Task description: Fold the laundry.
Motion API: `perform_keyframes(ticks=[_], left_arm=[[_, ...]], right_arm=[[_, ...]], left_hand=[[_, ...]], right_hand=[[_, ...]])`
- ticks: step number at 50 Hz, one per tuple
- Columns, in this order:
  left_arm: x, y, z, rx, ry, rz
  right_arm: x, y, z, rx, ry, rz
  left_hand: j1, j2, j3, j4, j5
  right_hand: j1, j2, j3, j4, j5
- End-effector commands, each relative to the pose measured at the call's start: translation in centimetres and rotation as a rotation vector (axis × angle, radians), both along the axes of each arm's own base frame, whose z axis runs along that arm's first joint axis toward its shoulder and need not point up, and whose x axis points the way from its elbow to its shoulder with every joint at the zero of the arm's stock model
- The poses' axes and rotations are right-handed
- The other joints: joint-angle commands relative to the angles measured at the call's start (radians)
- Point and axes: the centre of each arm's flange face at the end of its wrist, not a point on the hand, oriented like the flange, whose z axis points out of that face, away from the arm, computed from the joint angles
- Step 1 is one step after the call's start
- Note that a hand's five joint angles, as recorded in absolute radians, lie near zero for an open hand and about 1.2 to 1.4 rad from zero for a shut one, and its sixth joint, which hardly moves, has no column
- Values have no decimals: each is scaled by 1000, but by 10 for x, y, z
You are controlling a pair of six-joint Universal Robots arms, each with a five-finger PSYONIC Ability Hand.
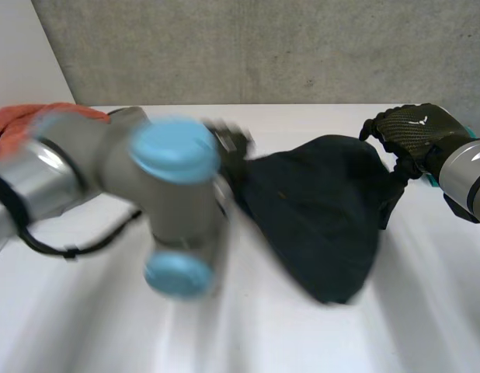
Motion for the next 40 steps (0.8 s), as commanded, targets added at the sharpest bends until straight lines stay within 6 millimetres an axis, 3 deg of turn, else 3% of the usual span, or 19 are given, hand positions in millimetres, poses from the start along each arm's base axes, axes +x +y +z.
perform_keyframes(ticks=[1,2,5,8,11,14,15,17,18,25,26,28,30,32,36,40], left_arm=[[54,-71,145,-454,288,44],[57,-74,166,-514,335,9],[59,-80,193,-569,438,-79],[55,-84,201,-566,511,-175],[39,-85,192,-489,560,-338],[15,-85,160,-344,555,-483],[3,-84,138,-260,543,-539],[-8,-83,115,-178,529,-584],[-16,-81,92,-95,509,-615],[-29,-68,1,186,425,-629],[-31,-64,-21,238,406,-626],[-34,-57,-36,272,384,-635],[-42,-39,-56,309,331,-660],[-45,-30,-59,309,304,-673],[-45,-16,-42,254,256,-676],[-27,-19,1,160,249,-574]], right_arm=[[0,-1,1,-12,3,0],[0,-3,1,-15,3,-1],[-1,-5,2,-24,1,-7],[-2,-6,2,-28,0,-10],[-3,-7,3,-31,-2,-17],[-5,-8,3,-31,-1,-21],[-6,-9,3,-31,-1,-24],[-7,-10,3,-33,-1,-27],[-8,-11,3,-35,0,-30],[-14,-18,7,-51,-7,-52],[-15,-19,8,-55,-7,-52],[-15,-19,8,-55,-8,-52],[-14,-19,5,-47,-7,-48],[-14,-20,4,-44,-7,-45],[-12,-19,2,-36,-7,-36],[-9,-16,0,-30,-8,-14]], left_hand=[[236,206,223,201,256],[236,206,223,201,256],[236,206,223,201,256],[236,206,223,201,256],[236,206,223,201,256],[236,206,223,201,256],[236,206,223,201,256],[236,206,223,201,256],[236,206,223,201,256],[215,186,203,181,236],[137,107,124,103,157],[-33,-63,-46,-68,-13],[-554,-584,-567,-589,-534],[-674,-704,-686,-708,-653],[-844,-874,-857,-879,-824],[-871,-901,-884,-905,-850]], right_hand=[[15,37,16,19,42],[15,37,16,19,42],[12,34,13,16,39],[7,28,7,11,33],[7,28,7,11,33],[7,28,7,11,33],[7,28,7,11,33],[7,28,7,11,33],[7,28,7,11,33],[7,28,7,11,33],[7,28,7,11,33],[7,28,7,11,33],[7,28,7,11,33],[7,28,7,11,33],[-34,-13,-34,-30,-8],[-99,-77,-98,-95,-72]])
